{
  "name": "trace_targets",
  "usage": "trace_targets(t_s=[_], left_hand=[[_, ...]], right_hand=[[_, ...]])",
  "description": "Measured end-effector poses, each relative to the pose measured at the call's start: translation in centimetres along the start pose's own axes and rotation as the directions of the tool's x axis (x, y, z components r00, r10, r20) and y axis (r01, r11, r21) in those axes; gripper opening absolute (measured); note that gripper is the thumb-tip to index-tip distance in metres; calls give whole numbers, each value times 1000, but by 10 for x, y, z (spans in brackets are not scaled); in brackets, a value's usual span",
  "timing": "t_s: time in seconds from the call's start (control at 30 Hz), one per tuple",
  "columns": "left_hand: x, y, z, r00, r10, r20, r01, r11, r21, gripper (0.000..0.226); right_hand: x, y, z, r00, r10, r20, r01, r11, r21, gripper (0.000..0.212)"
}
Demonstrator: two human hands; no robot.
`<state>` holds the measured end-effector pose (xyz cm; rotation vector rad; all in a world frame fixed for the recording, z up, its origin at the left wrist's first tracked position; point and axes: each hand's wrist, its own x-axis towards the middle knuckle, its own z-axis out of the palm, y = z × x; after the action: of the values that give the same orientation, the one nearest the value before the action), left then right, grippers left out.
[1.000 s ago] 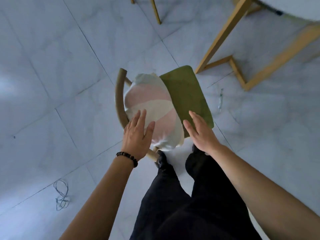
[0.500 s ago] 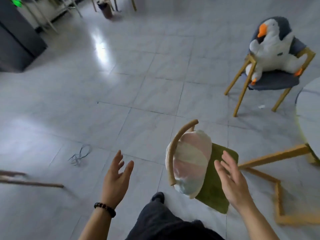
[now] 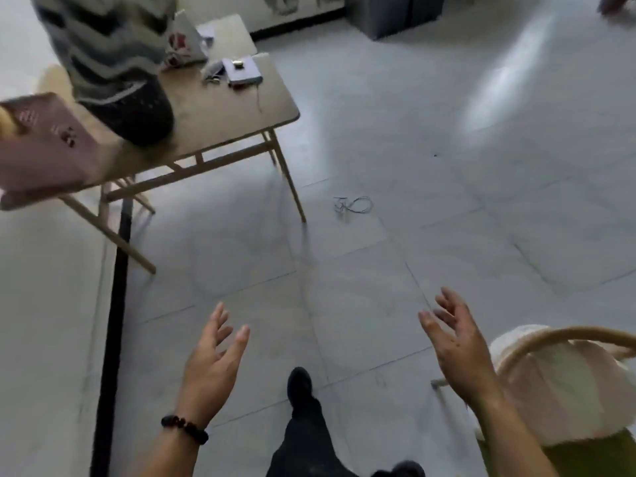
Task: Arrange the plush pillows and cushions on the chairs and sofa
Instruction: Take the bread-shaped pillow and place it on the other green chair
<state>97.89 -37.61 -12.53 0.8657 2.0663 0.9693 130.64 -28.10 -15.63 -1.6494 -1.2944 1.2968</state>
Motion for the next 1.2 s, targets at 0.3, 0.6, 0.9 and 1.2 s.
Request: trace_targets(t_s=[0.3, 0.6, 0.9, 1.2], left_hand=[[75, -105, -184, 922, -223, -316, 138, 953, -270, 64], [197, -123, -342, 874, -176, -453, 56, 963, -265, 62], [363, -150, -425, 847, -243, -473, 123, 955, -270, 61], [567, -92, -590, 769, -152, -620, 81, 987, -140, 62]], right_hand=[[53, -111, 272, 905, -191, 381, 259, 956, -136, 62], [80, -211, 477, 798, -267, 541, 364, 928, -79, 75], [182, -255, 664, 771, -262, 581, 364, 929, -65, 73], [305, -428, 891, 634, -401, 661, 504, 863, 41, 67]])
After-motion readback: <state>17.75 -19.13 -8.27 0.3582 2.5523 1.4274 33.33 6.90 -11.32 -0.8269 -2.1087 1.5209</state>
